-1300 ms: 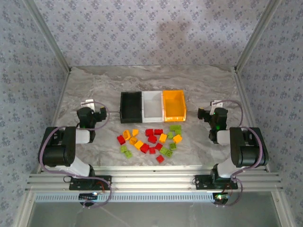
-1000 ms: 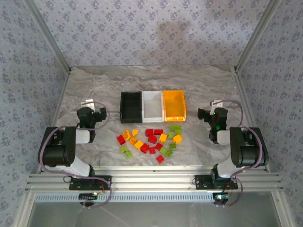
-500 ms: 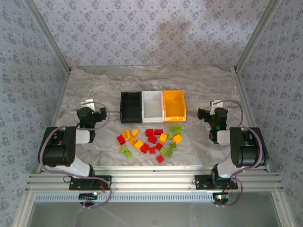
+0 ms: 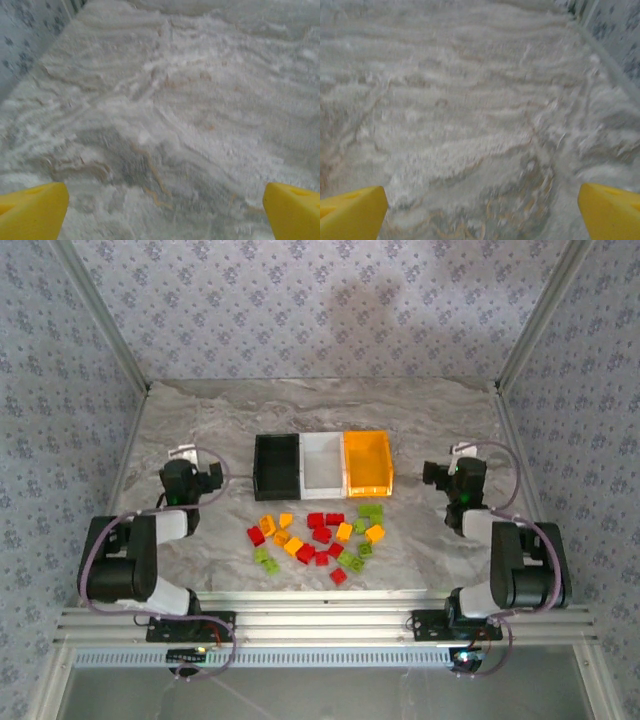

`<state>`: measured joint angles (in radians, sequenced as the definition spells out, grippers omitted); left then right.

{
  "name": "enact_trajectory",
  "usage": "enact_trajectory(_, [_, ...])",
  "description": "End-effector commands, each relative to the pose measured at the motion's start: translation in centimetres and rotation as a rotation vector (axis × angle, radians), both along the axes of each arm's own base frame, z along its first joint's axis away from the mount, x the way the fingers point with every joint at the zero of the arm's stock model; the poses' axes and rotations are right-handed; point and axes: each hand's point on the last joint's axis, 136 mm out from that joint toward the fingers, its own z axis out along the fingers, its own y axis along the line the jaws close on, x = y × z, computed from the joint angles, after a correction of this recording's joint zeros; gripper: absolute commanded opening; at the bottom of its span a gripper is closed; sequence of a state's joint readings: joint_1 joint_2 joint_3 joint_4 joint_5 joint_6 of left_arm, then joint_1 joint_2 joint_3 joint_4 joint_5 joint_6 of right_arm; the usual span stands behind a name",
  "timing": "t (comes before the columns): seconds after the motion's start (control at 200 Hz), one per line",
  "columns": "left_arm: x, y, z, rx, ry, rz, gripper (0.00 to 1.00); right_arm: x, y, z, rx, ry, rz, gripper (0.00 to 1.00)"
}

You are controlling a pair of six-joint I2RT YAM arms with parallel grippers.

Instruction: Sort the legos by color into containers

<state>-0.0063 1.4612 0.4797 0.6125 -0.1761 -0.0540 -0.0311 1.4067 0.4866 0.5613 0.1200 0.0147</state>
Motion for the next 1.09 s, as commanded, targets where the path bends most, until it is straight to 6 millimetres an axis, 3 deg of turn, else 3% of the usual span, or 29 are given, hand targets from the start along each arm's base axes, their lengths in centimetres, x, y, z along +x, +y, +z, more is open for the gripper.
enact_trajectory(0.0, [-0.1,1.2,3.5,-0.008,-0.029,0.075,1.0,0.1,-0.7,2.7,0.019,0.03,-0.069,1.0])
enact_trajectory(0.14, [-1.0,1.8,8.8,-0.187,-0.176,0.185,1.0,-0.4,0.0,5.5,-0.088,0.04,-0.223,1.0])
enact_trajectory(0.22, [-1.9,2.6,11.4,-0.395,-0.305,0.302,1.0,-0.7,1.3,6.9,-0.101,0.02,-0.282,1.0])
enact_trajectory(0.31, [-5.0,4.6,9.3,-0.72,-0.239,0.627,1.0,-1.7,2.6,6.3,0.132,0.07,-0.337,1.0])
enact_trajectory(0.355, [-5.4,4.5,9.3,-0.766,-0.228,0.648,1.0,-2.6,2.7,5.7,0.217,0.122,-0.377,1.0])
enact_trajectory(0.41, [-4.9,3.4,10.0,-0.78,-0.24,0.551,1.0,-2.7,3.5,4.5,0.321,0.178,-0.336,1.0])
enact_trajectory(0.45, [-4.8,2.7,10.4,-0.817,-0.258,0.501,1.0,-2.2,4.3,4.4,0.374,0.163,-0.28,0.94])
enact_trajectory(0.545, [-4.8,0.5,11.3,-0.907,-0.284,0.362,1.0,-3.1,6.6,4.0,0.446,0.159,-0.193,0.94])
enact_trajectory(0.735, [-6.1,-6.6,12.4,-0.845,-0.097,0.086,1.0,-6.9,12.3,2.8,0.424,0.315,0.021,0.95])
enact_trajectory(0.929, [-10.1,-13.3,9.6,-0.811,0.117,-0.135,0.96,-11.8,16.7,-0.8,0.321,0.479,0.191,0.99])
enact_trajectory(1.089, [-12.7,-15.9,7.1,-0.793,0.211,-0.22,0.97,-15.2,18.7,-3.6,0.237,0.574,0.289,0.91])
